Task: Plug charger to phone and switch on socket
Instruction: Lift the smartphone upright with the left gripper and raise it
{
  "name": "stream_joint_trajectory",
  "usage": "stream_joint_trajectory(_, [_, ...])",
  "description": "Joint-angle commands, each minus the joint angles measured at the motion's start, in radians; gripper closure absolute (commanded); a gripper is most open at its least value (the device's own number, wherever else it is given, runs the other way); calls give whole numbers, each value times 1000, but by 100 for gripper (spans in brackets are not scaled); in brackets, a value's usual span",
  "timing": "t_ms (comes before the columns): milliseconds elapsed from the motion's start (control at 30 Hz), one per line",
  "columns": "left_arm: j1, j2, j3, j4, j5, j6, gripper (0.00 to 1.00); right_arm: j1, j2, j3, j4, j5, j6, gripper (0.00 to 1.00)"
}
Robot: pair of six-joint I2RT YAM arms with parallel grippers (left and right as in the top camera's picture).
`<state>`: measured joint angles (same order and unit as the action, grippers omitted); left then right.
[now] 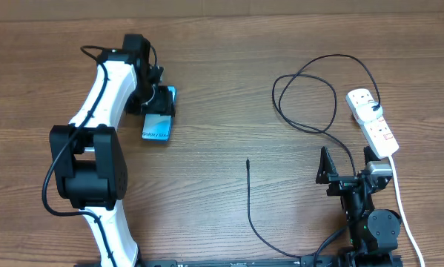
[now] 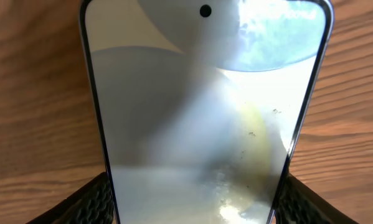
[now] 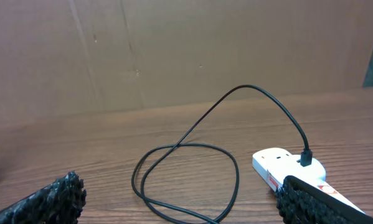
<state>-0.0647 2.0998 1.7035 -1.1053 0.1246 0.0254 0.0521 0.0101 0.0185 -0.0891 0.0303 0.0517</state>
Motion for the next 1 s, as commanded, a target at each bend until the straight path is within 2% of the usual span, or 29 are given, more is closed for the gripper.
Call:
stream_joint_trajectory(0, [6, 6, 77, -13, 145, 5, 96, -4, -7, -10, 8, 4, -4, 0])
stream_joint_trajectory(200, [10, 6, 127, -15, 372, 5, 96, -4, -7, -10, 8, 4, -5, 0])
stream_joint_trajectory(367, [39, 6, 140, 29, 814, -22, 96, -4, -7, -10, 8, 4, -4, 0])
stream_joint_trajectory(400, [55, 6, 140, 70, 979, -76, 96, -4, -7, -10, 7, 4, -4, 0])
stream_joint_trajectory(467, [68, 6, 140, 111, 1080, -142, 96, -4, -7, -10, 8, 4, -4, 0])
stream_joint_trajectory(633, [79, 6, 140, 240, 1209, -330, 96, -4, -7, -10, 7, 4, -5, 0])
stream_joint_trajectory(967, [79, 6, 140, 368, 1221, -774, 96, -4, -7, -10, 8, 4, -4, 0])
